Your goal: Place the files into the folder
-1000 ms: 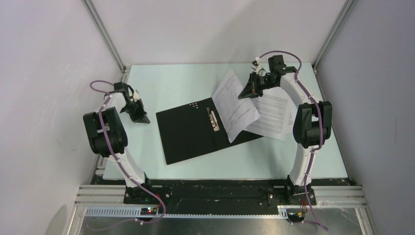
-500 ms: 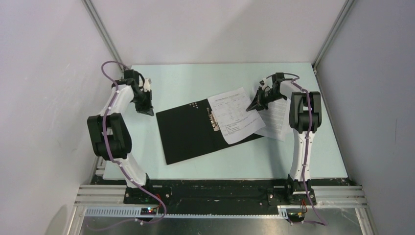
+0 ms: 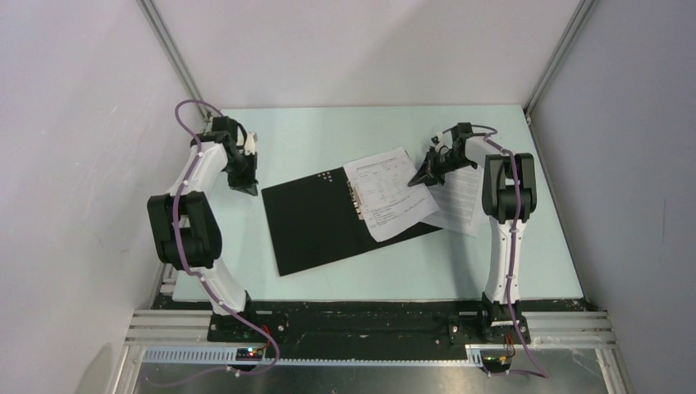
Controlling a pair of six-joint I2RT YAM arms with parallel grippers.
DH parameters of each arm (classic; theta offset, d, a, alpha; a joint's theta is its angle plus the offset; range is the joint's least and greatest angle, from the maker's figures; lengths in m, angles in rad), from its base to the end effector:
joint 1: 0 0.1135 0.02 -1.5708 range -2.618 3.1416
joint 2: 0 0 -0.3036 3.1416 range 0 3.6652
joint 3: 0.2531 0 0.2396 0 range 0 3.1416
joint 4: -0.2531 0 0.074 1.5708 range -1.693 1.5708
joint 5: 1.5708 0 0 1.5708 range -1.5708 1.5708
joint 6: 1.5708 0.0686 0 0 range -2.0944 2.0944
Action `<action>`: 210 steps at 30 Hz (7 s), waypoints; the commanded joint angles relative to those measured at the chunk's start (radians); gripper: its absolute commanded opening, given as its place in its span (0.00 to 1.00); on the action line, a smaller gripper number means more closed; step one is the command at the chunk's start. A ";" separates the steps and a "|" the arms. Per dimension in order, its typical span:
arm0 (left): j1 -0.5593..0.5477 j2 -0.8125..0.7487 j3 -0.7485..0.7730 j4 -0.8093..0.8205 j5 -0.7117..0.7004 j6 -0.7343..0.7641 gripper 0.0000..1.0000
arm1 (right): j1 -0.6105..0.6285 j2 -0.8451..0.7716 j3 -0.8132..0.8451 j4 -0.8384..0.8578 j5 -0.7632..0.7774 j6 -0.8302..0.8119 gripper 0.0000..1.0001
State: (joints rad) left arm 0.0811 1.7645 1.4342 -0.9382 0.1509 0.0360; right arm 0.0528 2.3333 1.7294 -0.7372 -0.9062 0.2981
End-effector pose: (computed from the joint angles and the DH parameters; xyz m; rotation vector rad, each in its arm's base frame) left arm 0.3592 0.0188 0.2576 -0.0312 2.8254 -0.1880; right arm 0.4777 0.0793 0.1374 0.1839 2.7595 1.3793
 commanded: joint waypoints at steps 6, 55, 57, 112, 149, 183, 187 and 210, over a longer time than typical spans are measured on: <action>-0.003 -0.047 -0.004 -0.003 -0.022 0.028 0.02 | 0.014 0.021 0.005 -0.006 0.005 0.043 0.00; -0.290 0.058 0.337 0.003 0.234 -0.137 0.53 | -0.226 -0.457 -0.093 -0.240 0.419 -0.242 0.92; -0.351 0.099 0.416 0.007 0.257 -0.166 0.59 | -0.298 -0.466 -0.125 -0.259 0.415 -0.280 0.89; -0.853 0.902 0.919 0.624 -0.045 -0.871 0.87 | -0.440 -0.154 -0.094 -0.169 0.320 -0.267 0.92; -0.855 0.908 0.884 0.653 0.077 -0.954 0.69 | -0.436 -0.071 -0.038 -0.243 -0.377 -0.286 0.93; -0.823 0.894 0.788 0.813 0.281 -1.030 0.71 | -0.336 -0.026 -0.104 -0.175 -0.121 -0.226 0.98; -0.821 0.898 0.795 0.826 0.292 -1.041 0.71 | -0.341 -0.025 -0.103 -0.133 -0.235 -0.181 0.99; -0.822 0.897 0.789 0.924 0.348 -1.093 0.63 | -0.454 -0.126 -0.111 -0.236 -0.062 -0.331 0.99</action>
State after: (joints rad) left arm -0.7364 2.6690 2.2066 -0.0650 0.4786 -1.0557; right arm -0.3733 2.2803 1.5963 -0.9302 -1.0748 0.0288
